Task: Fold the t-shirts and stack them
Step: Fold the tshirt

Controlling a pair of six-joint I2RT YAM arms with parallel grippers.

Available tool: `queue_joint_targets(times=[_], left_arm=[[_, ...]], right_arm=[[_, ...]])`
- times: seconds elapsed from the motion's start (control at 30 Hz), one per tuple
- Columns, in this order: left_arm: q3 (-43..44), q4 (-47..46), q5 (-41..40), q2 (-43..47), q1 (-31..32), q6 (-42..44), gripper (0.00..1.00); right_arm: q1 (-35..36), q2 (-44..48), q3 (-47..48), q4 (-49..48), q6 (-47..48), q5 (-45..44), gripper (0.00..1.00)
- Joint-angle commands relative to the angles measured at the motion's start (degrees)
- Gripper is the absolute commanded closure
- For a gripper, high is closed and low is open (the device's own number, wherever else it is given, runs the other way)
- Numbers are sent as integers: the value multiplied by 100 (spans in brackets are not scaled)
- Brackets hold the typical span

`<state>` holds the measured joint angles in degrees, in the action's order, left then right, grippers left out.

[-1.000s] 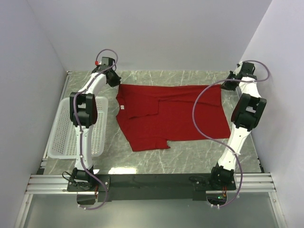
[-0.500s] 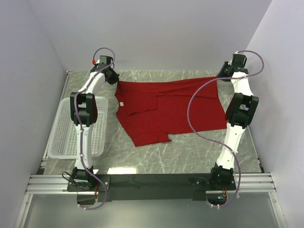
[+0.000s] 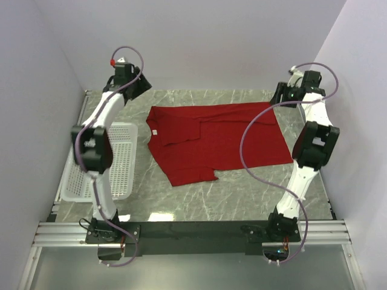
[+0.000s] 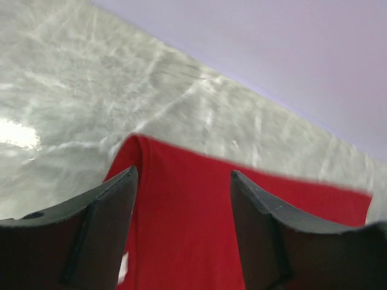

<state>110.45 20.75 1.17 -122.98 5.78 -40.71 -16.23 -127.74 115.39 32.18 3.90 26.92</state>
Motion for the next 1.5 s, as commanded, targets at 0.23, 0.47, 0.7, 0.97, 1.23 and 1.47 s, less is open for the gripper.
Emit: queue_joint_targets(times=[0.23,0.47,0.7,0.97,1.23,1.47], left_arm=[[-5361,-2348,367,5220,819,2516,1],[-6492,-837,840,7040,679,1647,1],[-7222,-344,999,8560,670,846,1],[-7653,-124,1052,9239,670,301,1],[-7521,52,1052,9265,670,362,0],[-7583,-177,1324,9108,670,300,1]], right_arm=[[716,3377,-3914,3416,7323,2345,31],[3621,5117,-6255,1133,5828,1529,33],[4523,4548,-6520,-572,3005,693,43],[4787,3987,-6459,-740,2441,305,46],[4980,3484,-6064,-371,2141,244,84],[4919,3204,-4923,743,1931,2201,100]])
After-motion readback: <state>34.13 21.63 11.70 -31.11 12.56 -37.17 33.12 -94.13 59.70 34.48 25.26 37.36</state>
